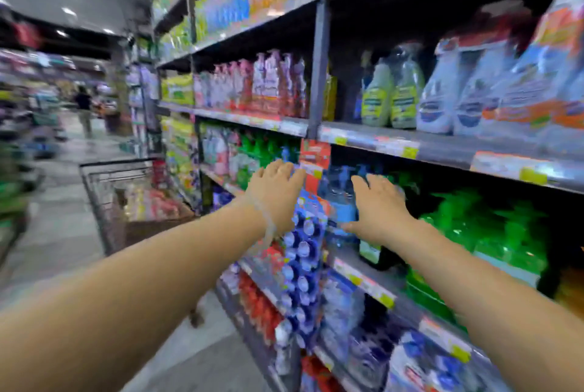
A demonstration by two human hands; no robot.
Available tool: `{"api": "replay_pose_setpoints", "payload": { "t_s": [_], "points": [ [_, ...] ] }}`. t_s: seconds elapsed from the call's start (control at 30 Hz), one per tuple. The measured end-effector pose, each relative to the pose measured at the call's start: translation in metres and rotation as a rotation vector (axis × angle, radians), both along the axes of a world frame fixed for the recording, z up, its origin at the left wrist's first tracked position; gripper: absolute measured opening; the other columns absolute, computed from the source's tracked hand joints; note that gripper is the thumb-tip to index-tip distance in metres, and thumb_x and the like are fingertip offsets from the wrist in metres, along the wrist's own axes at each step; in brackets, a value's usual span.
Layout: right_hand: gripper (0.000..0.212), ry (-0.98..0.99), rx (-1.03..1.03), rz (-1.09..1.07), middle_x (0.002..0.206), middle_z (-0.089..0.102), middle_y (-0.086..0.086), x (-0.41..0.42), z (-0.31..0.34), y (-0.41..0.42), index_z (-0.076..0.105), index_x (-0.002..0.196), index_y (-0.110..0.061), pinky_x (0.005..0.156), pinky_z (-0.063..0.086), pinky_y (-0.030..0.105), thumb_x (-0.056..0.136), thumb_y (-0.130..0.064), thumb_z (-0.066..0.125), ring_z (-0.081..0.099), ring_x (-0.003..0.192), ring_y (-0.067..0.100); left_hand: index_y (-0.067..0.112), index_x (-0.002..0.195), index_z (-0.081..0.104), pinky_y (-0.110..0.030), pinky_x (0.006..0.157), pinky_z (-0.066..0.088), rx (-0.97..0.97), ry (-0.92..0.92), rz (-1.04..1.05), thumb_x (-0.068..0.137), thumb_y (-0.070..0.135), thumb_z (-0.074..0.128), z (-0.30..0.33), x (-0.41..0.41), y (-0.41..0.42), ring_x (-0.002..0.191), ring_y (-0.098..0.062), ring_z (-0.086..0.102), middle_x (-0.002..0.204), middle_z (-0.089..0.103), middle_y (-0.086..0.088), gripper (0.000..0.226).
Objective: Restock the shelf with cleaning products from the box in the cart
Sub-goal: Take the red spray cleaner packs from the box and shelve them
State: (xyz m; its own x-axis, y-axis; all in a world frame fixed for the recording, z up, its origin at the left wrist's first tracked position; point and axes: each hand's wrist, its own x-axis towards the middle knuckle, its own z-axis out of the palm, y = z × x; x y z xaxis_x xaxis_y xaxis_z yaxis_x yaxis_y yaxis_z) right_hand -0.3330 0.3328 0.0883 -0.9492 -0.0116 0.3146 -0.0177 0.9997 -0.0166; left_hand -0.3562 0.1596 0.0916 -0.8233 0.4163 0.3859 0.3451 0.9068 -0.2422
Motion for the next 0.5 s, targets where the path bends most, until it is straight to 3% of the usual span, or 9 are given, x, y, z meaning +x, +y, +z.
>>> {"api": "replay_pose_setpoints", "payload": {
  "t_s": [0.2, 0.33, 0.5],
  "points": [
    [0.079, -0.113, 0.017, 0.232, 0.144, 0.027, 0.016, -0.085, -0.03, -0.128, 0.023, 0.142, -0.01, 0.11, 0.028, 0.042, 0.082, -0.039, 0.066, 0.022, 0.137, 0.034, 0.016, 0.151, 0.007, -0.045, 0.118, 0.017, 0.026, -0.166, 0.243, 0.085, 0.039, 0.065, -0.042, -0.048, -0.125, 0.146, -0.029, 0.005, 0.157, 0.01, -0.01, 0.091],
    [0.082, -0.127, 0.039, 0.379, 0.149, 0.022, 0.013, -0.156, -0.044, -0.206, 0.02, 0.144, -0.013, 0.115, 0.023, 0.044, 0.083, -0.041, 0.066, 0.017, 0.141, 0.033, 0.015, 0.148, 0.016, -0.045, 0.116, 0.018, 0.052, -0.186, 0.377, 0.084, 0.034, 0.066, -0.062, -0.095, -0.195, 0.145, -0.03, 0.009, 0.155, 0.016, -0.011, 0.084],
    [0.083, -0.183, 0.044, 0.512, 0.148, 0.023, 0.013, -0.254, -0.051, -0.289, 0.02, 0.144, -0.013, 0.114, 0.025, 0.045, 0.082, -0.043, 0.066, 0.017, 0.14, 0.034, 0.016, 0.149, 0.016, -0.046, 0.117, 0.02, 0.055, -0.251, 0.541, 0.08, 0.043, 0.068, -0.073, -0.168, -0.277, 0.145, -0.03, 0.011, 0.156, 0.016, -0.01, 0.09]
  ]
}}
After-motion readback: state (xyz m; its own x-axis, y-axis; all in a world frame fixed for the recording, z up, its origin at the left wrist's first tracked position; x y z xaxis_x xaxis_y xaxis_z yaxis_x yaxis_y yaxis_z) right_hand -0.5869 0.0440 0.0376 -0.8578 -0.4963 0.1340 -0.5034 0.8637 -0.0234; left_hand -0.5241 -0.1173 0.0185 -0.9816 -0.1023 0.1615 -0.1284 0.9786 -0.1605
